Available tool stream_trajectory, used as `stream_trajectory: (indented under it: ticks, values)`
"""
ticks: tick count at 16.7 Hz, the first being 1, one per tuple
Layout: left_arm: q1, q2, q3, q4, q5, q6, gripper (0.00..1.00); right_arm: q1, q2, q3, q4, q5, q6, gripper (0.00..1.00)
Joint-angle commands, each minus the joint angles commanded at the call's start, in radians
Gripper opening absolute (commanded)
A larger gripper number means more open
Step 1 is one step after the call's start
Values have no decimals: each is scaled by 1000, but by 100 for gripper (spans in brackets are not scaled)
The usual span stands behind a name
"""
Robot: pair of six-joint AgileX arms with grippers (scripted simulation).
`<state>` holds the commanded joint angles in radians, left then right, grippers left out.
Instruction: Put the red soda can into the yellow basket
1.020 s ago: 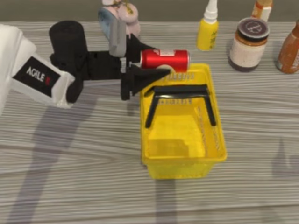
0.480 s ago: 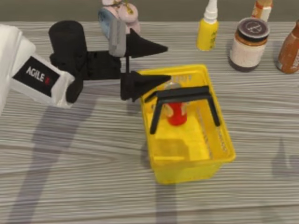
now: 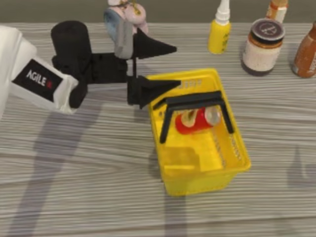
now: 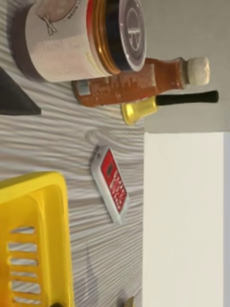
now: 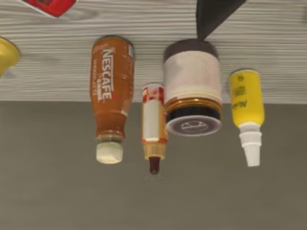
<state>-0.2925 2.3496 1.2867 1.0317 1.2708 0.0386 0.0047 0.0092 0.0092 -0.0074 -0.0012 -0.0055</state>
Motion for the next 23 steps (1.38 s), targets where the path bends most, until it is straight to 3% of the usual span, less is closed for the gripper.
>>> stream_trajectory:
  ticks: [3,7,16,23]
  values:
    - [21,-90,-28,-33,-57,-17,100,38,85,85,-69,-6,-50,100]
    - [72,-349,-126,-136,-209,-59,100,125,332,333,-255,-10,-182,100]
    - [213,-1277,-625,-576,-710,-143,100,379,1274,1238,-872,3,-610,100]
    - [287,-2016,-1081,-912,-1086,-104,100,564,1957,1895,-1298,5,-912,100]
